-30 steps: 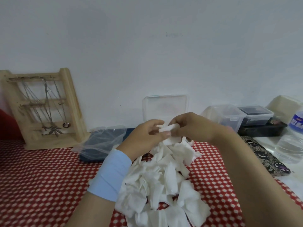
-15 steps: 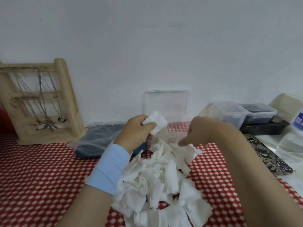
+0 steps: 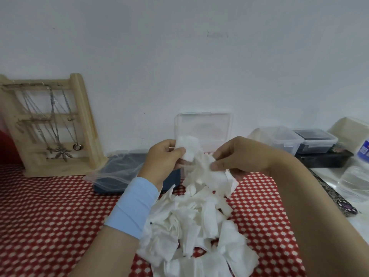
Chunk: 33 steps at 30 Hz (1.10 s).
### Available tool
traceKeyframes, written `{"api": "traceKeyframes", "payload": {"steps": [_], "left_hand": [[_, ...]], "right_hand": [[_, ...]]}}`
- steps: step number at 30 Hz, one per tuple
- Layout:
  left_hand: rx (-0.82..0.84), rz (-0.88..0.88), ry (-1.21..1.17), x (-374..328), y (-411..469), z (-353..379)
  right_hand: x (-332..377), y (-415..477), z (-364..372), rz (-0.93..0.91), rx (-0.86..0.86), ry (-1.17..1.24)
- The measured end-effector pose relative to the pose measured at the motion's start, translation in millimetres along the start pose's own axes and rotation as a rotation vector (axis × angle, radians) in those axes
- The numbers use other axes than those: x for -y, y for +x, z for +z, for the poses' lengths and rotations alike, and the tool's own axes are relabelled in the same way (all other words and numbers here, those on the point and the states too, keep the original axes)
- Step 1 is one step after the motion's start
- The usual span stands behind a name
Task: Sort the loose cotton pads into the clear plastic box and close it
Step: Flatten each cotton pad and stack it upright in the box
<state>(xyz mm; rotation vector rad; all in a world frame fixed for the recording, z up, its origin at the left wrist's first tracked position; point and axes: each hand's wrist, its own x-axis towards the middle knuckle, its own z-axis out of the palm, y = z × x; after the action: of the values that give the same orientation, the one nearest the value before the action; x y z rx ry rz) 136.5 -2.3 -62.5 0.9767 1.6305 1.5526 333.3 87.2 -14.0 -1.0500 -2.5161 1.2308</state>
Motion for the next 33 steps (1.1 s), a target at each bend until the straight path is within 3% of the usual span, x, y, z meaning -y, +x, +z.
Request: {"api": "traceKeyframes", "payload": {"steps": [5,8,15,21,28,33], "left_hand": [[-0.084,-0.045,-0.008,0.7,4.4,-6.3],[-0.1,-0.024,0.019,-1.3,5.8,-8.4],[-0.049,-0.006,0.046,-3.2,0.6,-4.7],[0.151,-0.15,-0.201,-3.5,-3.7,-0.7],[0.13,-0.19,-0.354,-2.9,-2.0,2.0],[0.165,-0.166,-0.338,-1.1,-2.0,5.2]], "right_hand": [[-5.1,7.5,9.9,0.002,0.124,-0.029],[-8.1,10.4,9.0,-0.01,0.057,-0.035],[-2.8,15.1,14.1,-0.109,-0.012,0.391],[-0.6,30.2,29.7,-0.042,-0.091,0.664],[-2.6,27.8,23.8,-0.056,-0.31,0.58],[3.9,24.1,23.4,-0.089,-0.302,0.52]]}}
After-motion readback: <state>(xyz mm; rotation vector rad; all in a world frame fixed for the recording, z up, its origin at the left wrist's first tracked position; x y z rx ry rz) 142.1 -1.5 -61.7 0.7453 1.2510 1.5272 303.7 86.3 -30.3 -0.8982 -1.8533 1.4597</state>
